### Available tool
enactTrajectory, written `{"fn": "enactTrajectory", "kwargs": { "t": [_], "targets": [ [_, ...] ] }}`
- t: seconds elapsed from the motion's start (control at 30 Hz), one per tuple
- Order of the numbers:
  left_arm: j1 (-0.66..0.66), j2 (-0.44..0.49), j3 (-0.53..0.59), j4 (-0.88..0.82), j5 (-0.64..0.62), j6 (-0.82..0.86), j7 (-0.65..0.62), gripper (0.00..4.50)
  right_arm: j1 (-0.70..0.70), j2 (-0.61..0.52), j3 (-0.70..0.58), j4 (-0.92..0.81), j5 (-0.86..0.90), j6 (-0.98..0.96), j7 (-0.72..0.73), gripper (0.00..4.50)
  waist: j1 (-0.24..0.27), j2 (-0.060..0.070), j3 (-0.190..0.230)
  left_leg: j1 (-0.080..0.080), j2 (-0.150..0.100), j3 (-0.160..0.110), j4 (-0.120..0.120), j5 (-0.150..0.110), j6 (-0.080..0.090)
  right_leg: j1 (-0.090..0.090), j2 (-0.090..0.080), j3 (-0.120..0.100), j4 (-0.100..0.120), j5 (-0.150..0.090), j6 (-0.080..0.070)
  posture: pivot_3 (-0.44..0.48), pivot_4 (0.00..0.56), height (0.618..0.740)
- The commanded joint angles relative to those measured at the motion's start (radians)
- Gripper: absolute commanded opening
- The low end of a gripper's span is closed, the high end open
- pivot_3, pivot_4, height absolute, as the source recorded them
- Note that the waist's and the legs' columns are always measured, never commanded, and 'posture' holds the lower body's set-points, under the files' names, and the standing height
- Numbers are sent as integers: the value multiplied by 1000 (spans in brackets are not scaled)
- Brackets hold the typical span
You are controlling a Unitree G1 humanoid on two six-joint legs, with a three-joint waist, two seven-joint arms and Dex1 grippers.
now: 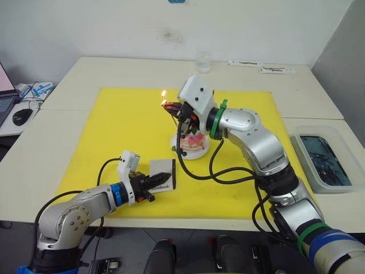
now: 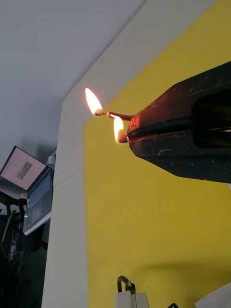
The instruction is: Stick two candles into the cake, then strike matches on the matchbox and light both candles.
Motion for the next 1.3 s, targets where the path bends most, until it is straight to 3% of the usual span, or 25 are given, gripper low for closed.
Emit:
{"fn": "enactTrajectory", "kwargs": {
  "t": [0.03, 0.33, 0.57, 0.87, 1.2, 1.3],
  "targets": [
    [-2, 2, 9, -37, -35, 13, -15, 0, -1, -7, -48, -79, 28, 8, 1, 41, 0, 0, 0, 0, 0, 0, 0, 0, 0, 0, 0, 0, 0, 0, 0, 0, 150, 740],
    [-41, 18, 19, -74, -186, 113, -33, 0, 134, -149, -153, -358, 147, 206, 37, 41, 1, 0, 0, -4, 0, -1, 0, 0, 0, -3, -1, -1, -1, 0, 0, 0, 150, 740],
    [-104, -8, -27, -55, -211, 126, -19, 0, 357, -422, -416, -578, 210, 406, 28, 41, 0, 0, 0, -5, 0, -1, -1, 0, 0, -4, 0, -2, -1, -1, 0, 0, 150, 740],
    [-152, -64, -81, -31, -189, 113, -13, 0, 685, -663, -720, -429, 65, 279, -29, 41, -2, 0, 0, -4, 0, 3, 0, 0, 0, -4, 0, 2, -1, -1, -1, 0, 150, 740],
    [-153, -100, -105, -30, -174, 103, -5, 0, 851, -668, -767, -246, -40, 146, -110, 41, -4, 0, 0, -3, 0, 7, 2, 0, 0, -3, 1, 7, -1, -1, 0, 0, 150, 740],
    [-155, -104, -107, -27, -171, 100, -5, 0, 855, -663, -764, -223, -50, 132, -132, 635, -4, 0, 0, -3, 0, 7, 2, 0, 0, -3, 1, 7, -1, -1, 0, 0, 150, 740]
  ]
}}
